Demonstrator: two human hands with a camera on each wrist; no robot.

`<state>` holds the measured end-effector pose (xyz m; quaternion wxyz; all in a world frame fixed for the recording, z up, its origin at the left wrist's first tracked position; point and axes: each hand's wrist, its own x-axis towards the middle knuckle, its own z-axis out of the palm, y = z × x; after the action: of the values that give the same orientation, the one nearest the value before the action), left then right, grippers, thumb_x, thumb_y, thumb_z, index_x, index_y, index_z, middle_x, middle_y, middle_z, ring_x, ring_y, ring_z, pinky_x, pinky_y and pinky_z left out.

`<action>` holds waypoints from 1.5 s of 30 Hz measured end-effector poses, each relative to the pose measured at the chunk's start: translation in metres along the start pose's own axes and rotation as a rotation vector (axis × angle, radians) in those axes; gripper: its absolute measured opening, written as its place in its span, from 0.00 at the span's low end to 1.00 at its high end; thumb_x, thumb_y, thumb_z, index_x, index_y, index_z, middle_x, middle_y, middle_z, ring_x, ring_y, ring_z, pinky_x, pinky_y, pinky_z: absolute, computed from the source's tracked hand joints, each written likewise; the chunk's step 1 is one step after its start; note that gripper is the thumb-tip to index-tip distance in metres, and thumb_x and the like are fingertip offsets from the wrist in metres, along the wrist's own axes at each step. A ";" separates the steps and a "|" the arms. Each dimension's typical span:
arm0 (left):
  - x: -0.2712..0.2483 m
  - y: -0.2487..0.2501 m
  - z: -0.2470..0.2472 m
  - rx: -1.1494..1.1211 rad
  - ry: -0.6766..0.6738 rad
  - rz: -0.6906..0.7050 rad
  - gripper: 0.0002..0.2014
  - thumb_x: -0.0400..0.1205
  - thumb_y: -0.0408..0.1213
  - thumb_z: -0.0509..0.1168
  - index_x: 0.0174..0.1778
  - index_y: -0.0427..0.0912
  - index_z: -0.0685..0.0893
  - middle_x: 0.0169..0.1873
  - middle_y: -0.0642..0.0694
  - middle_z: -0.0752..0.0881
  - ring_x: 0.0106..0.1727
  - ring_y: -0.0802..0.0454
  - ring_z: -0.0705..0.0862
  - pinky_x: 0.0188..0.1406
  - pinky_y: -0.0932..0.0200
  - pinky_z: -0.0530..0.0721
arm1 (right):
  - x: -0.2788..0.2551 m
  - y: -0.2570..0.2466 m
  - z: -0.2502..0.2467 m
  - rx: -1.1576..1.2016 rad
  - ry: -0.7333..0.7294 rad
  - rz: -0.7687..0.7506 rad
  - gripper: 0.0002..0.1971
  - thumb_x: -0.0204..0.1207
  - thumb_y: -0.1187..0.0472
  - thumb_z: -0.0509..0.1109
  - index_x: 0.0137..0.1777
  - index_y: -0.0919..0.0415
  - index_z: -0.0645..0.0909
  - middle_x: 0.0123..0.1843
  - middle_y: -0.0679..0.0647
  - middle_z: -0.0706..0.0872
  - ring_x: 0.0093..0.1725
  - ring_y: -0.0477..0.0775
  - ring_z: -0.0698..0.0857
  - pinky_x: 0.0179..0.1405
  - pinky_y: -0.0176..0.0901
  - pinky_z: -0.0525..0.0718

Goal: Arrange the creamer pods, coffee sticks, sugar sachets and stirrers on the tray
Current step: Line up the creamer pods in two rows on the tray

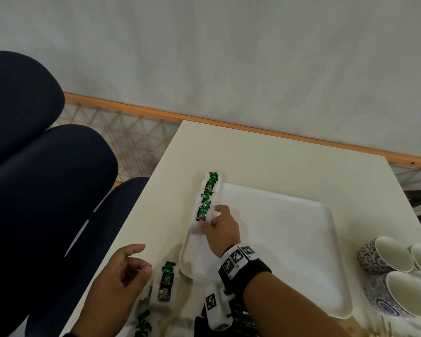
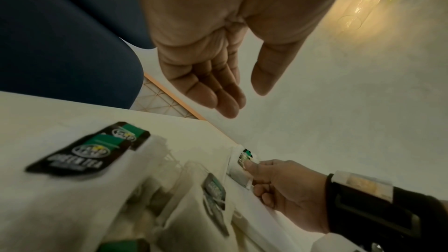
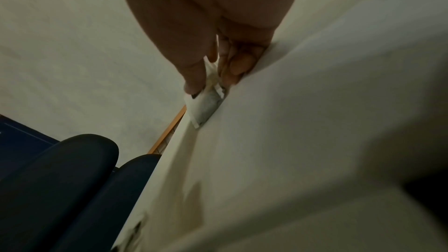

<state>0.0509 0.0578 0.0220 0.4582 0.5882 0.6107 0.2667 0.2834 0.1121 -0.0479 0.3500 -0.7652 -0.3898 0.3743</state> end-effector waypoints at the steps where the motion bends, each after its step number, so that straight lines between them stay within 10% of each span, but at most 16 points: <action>1: -0.001 0.000 0.000 0.003 0.002 -0.001 0.18 0.77 0.32 0.71 0.57 0.59 0.78 0.37 0.54 0.89 0.37 0.57 0.86 0.51 0.45 0.84 | -0.003 0.001 -0.002 0.036 -0.009 0.003 0.32 0.72 0.50 0.77 0.71 0.52 0.65 0.49 0.49 0.81 0.52 0.51 0.82 0.51 0.40 0.77; 5: -0.001 -0.002 -0.001 0.002 0.001 -0.019 0.19 0.77 0.32 0.71 0.56 0.60 0.78 0.38 0.53 0.89 0.39 0.58 0.87 0.53 0.45 0.83 | -0.010 0.009 -0.003 -0.042 -0.058 -0.060 0.43 0.67 0.53 0.81 0.76 0.49 0.58 0.60 0.54 0.79 0.59 0.53 0.81 0.59 0.42 0.78; 20: -0.008 -0.002 -0.006 0.079 0.000 -0.002 0.19 0.77 0.34 0.72 0.57 0.60 0.77 0.38 0.55 0.89 0.39 0.61 0.86 0.52 0.52 0.82 | -0.005 0.006 0.000 -0.180 -0.060 -0.152 0.33 0.73 0.59 0.75 0.73 0.51 0.60 0.65 0.55 0.74 0.59 0.54 0.79 0.60 0.41 0.78; 25: -0.012 -0.009 -0.011 0.296 -0.020 0.071 0.12 0.77 0.39 0.72 0.48 0.62 0.79 0.38 0.53 0.85 0.41 0.60 0.83 0.41 0.64 0.81 | -0.023 0.000 -0.005 -0.275 -0.077 -0.331 0.24 0.73 0.55 0.75 0.66 0.53 0.70 0.56 0.49 0.73 0.50 0.49 0.78 0.52 0.39 0.77; 29: -0.015 -0.025 -0.013 0.554 -0.094 0.101 0.09 0.79 0.43 0.69 0.44 0.65 0.77 0.43 0.59 0.78 0.46 0.62 0.77 0.43 0.68 0.75 | -0.044 -0.009 -0.004 -0.439 -0.359 -0.488 0.10 0.76 0.52 0.72 0.53 0.54 0.83 0.45 0.46 0.81 0.43 0.45 0.79 0.49 0.41 0.79; 38: -0.023 -0.045 -0.010 0.586 -0.104 0.108 0.06 0.77 0.52 0.69 0.39 0.64 0.78 0.40 0.58 0.76 0.45 0.60 0.77 0.52 0.58 0.80 | -0.061 -0.014 0.029 -0.711 -0.655 -0.520 0.39 0.65 0.38 0.78 0.74 0.53 0.71 0.67 0.54 0.76 0.65 0.56 0.70 0.65 0.55 0.75; 45: -0.030 -0.068 -0.018 0.543 -0.082 0.105 0.09 0.75 0.47 0.71 0.41 0.66 0.78 0.43 0.62 0.78 0.49 0.63 0.78 0.52 0.60 0.81 | -0.067 -0.020 0.038 -0.806 -0.614 -0.582 0.32 0.62 0.38 0.79 0.62 0.53 0.79 0.59 0.55 0.75 0.59 0.58 0.71 0.58 0.54 0.76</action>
<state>0.0000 0.0213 -0.0215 0.2935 0.7308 0.6093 0.0925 0.2170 0.0727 -0.0296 -0.0096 -0.5558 -0.7791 0.2897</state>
